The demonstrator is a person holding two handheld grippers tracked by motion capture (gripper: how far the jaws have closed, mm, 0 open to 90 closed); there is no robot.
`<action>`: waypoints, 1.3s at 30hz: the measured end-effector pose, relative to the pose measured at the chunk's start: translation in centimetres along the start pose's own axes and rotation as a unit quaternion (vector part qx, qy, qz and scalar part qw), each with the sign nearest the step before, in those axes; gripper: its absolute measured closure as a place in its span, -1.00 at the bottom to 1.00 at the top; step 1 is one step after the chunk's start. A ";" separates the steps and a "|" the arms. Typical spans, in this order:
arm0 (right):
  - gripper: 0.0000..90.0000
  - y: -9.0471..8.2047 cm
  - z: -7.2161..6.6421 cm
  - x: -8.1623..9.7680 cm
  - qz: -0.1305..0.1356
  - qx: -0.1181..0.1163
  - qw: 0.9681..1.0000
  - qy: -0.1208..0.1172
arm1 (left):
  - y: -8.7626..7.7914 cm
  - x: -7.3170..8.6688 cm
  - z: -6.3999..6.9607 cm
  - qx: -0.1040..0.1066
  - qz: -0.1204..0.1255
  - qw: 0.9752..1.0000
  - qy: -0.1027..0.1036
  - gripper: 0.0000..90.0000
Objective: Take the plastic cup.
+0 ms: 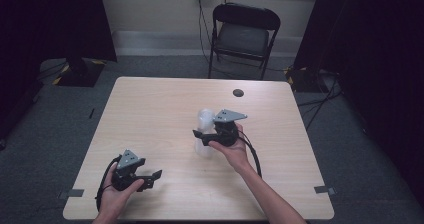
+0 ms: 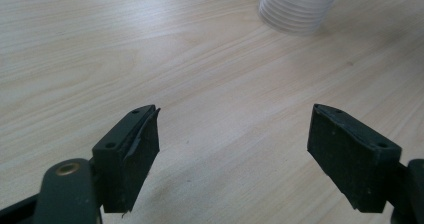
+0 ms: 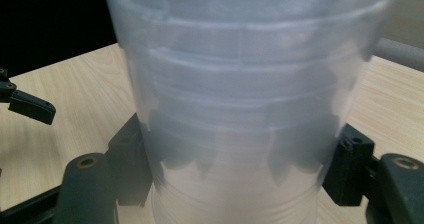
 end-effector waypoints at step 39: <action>-0.31 -1.3 -0.4 -3.5 0.024 -0.013 1.000 0.002 | -0.1 0.1 0.0 0.001 -0.003 1.000 -0.001 -0.54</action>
Point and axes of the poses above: each handheld gripper's, and its own axes: y roughly forward along the jaws, x roughly out of its underside, z roughly to its right, the point moved 10 cm from there along y, roughly forward along the jaws, and after that the axes turned 1 degree about x, right-handed, at the moved point
